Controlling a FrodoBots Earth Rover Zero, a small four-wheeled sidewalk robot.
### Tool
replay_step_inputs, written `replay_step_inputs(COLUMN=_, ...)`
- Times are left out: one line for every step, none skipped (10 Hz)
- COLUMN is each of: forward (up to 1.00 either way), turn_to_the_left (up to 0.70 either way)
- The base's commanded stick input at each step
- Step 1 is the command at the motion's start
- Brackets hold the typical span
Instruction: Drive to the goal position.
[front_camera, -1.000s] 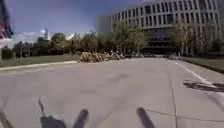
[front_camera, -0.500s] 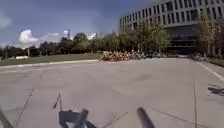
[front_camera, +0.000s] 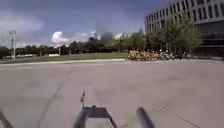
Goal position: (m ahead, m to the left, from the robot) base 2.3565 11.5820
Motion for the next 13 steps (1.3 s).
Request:
replay_step_inputs(forward=0.0, turn_to_the_left=1.0)
replay_step_inputs(forward=0.0, turn_to_the_left=1.0)
replay_step_inputs(forward=0.0, turn_to_the_left=1.0)
replay_step_inputs(forward=0.0, turn_to_the_left=1.0)
replay_step_inputs(forward=0.0, turn_to_the_left=1.0)
replay_step_inputs(forward=0.0, turn_to_the_left=1.0)
replay_step_inputs(forward=0.0, turn_to_the_left=1.0)
replay_step_inputs(forward=0.0, turn_to_the_left=1.0)
replay_step_inputs(forward=0.0, turn_to_the_left=1.0)
replay_step_inputs(forward=0.0, turn_to_the_left=1.0)
replay_step_inputs(forward=0.0, turn_to_the_left=1.0)
replay_step_inputs(forward=0.0, turn_to_the_left=1.0)
replay_step_inputs(forward=0.07, turn_to_the_left=0.0)
